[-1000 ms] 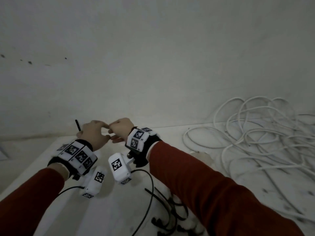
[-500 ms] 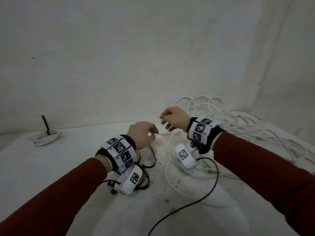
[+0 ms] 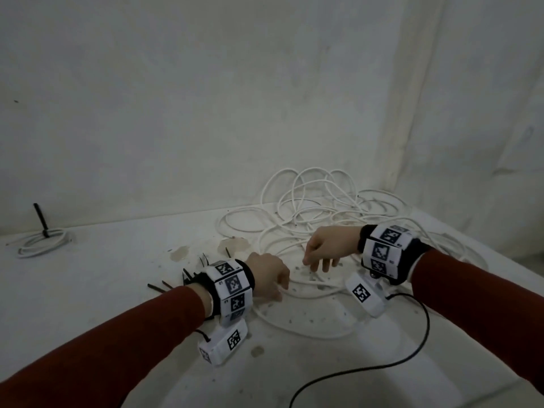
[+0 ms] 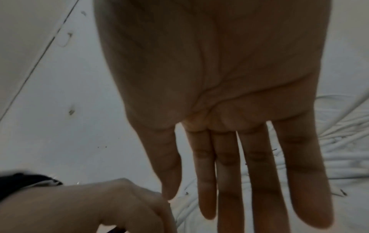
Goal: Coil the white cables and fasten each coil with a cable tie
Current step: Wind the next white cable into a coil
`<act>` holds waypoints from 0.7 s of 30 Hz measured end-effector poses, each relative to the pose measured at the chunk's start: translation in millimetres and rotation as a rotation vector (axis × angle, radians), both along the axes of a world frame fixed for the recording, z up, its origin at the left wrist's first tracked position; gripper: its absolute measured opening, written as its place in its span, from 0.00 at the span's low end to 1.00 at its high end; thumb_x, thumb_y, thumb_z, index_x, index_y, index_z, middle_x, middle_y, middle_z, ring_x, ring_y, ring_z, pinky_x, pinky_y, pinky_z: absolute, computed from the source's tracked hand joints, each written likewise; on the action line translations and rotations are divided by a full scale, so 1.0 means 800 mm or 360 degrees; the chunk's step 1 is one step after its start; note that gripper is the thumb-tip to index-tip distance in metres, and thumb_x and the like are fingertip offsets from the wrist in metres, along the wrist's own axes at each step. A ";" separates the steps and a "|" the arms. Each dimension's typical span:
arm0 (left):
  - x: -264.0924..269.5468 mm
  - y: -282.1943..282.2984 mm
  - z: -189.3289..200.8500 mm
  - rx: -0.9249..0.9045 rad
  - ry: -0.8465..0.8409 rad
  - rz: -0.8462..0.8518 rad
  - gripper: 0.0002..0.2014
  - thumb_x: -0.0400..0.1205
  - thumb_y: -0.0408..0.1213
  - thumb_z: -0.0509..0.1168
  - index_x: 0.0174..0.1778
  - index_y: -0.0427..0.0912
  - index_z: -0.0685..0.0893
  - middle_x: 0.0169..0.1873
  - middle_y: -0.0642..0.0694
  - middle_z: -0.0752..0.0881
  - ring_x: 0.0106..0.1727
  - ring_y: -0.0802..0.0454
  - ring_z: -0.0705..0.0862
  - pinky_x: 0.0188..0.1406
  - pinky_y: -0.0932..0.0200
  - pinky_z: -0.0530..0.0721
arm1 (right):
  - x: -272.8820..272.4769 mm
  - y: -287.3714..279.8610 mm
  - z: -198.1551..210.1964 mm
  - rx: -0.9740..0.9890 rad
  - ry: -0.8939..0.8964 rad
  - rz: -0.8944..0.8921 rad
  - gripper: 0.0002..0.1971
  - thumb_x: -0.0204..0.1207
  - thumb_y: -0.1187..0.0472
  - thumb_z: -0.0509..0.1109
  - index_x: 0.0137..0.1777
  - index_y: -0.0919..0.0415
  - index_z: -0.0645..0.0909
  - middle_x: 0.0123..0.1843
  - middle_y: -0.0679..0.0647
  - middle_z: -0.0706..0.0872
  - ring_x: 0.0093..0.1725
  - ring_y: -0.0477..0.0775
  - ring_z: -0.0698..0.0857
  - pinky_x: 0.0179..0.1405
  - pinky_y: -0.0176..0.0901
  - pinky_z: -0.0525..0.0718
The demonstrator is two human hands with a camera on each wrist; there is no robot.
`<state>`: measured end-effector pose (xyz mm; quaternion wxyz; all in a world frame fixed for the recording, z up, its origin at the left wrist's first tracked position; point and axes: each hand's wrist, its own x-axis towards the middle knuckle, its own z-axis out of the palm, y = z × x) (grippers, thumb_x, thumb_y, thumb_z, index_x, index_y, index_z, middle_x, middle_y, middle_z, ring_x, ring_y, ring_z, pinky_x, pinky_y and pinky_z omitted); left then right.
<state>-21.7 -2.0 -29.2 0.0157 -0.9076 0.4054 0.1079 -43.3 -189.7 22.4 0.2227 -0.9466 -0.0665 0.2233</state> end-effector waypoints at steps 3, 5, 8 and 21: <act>0.001 -0.002 0.004 -0.0069 -0.0003 -0.0037 0.09 0.80 0.39 0.67 0.54 0.46 0.84 0.55 0.47 0.84 0.57 0.46 0.81 0.54 0.55 0.76 | -0.011 0.005 -0.001 -0.0031 0.0020 0.0107 0.17 0.79 0.47 0.69 0.54 0.61 0.87 0.48 0.49 0.91 0.45 0.47 0.88 0.42 0.38 0.83; 0.002 -0.002 0.017 -0.0217 -0.0015 -0.0040 0.07 0.82 0.37 0.62 0.54 0.42 0.81 0.53 0.43 0.83 0.53 0.44 0.80 0.51 0.54 0.75 | -0.015 0.009 -0.001 -0.0027 0.0003 0.0152 0.19 0.78 0.44 0.69 0.54 0.60 0.86 0.46 0.47 0.90 0.45 0.46 0.87 0.42 0.37 0.82; 0.003 0.004 0.055 -0.0584 -0.0162 -0.0022 0.06 0.85 0.36 0.57 0.53 0.38 0.77 0.49 0.42 0.80 0.48 0.46 0.77 0.47 0.57 0.71 | -0.018 0.016 0.005 0.0119 -0.0016 0.0148 0.18 0.80 0.43 0.66 0.50 0.59 0.83 0.43 0.48 0.90 0.42 0.47 0.87 0.46 0.42 0.82; 0.034 0.072 0.209 -0.1624 -0.0639 0.0360 0.10 0.86 0.33 0.56 0.44 0.43 0.81 0.38 0.47 0.84 0.33 0.64 0.83 0.32 0.79 0.74 | -0.002 -0.014 0.081 0.0973 -0.1050 -0.0278 0.22 0.84 0.48 0.62 0.30 0.59 0.76 0.22 0.50 0.70 0.21 0.47 0.71 0.30 0.43 0.76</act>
